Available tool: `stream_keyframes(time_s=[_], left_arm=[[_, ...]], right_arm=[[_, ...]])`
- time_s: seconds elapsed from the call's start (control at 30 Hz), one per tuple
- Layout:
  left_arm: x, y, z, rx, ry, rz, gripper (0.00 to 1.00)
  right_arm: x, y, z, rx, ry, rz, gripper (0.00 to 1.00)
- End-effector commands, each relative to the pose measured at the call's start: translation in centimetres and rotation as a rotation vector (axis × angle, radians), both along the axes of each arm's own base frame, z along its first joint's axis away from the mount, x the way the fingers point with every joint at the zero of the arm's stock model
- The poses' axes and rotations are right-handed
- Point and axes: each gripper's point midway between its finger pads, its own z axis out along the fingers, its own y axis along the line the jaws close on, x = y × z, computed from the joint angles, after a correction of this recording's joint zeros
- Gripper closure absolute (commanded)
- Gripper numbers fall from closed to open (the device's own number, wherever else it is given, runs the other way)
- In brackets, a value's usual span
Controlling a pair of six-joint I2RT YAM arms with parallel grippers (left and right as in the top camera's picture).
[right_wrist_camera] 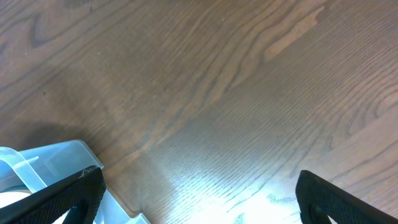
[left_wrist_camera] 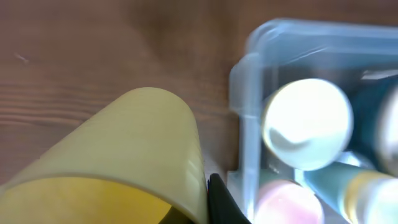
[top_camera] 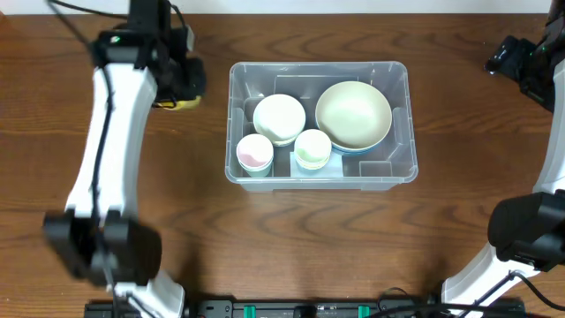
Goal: Pack container
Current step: 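Lift the yellow cup and carry it over the pink cup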
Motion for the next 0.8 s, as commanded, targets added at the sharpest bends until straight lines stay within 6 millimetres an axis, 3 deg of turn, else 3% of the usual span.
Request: stream_keyframes(time_s=[0.0, 0.13, 0.3, 0.6, 0.77], left_arm=[[-1.6, -1.5, 5.6, 0.063, -0.151, -0.050, 0.94], [-3.5, -5.2, 6.8, 0.063, -0.174, -0.168, 0.94], [-6.0, -9.6, 4.1, 0.101, -0.088, -0.340, 0.94], [-8.6, -13.0, -2.5, 0.189, 0.084, -0.463, 0.94], [-8.7, -13.5, -4.2, 0.198, 0.132, -0.463, 0.94]], right_arm=[[0.0, -0.2, -0.2, 0.004, 0.003, -0.019, 0.01], [0.0, -0.2, -0.2, 0.004, 0.003, -0.019, 0.01], [0.0, -0.2, -0.2, 0.004, 0.003, -0.019, 0.01], [0.0, -0.2, -0.2, 0.004, 0.003, -0.019, 0.01], [0.0, -0.2, -0.2, 0.004, 0.003, -0.019, 0.01]])
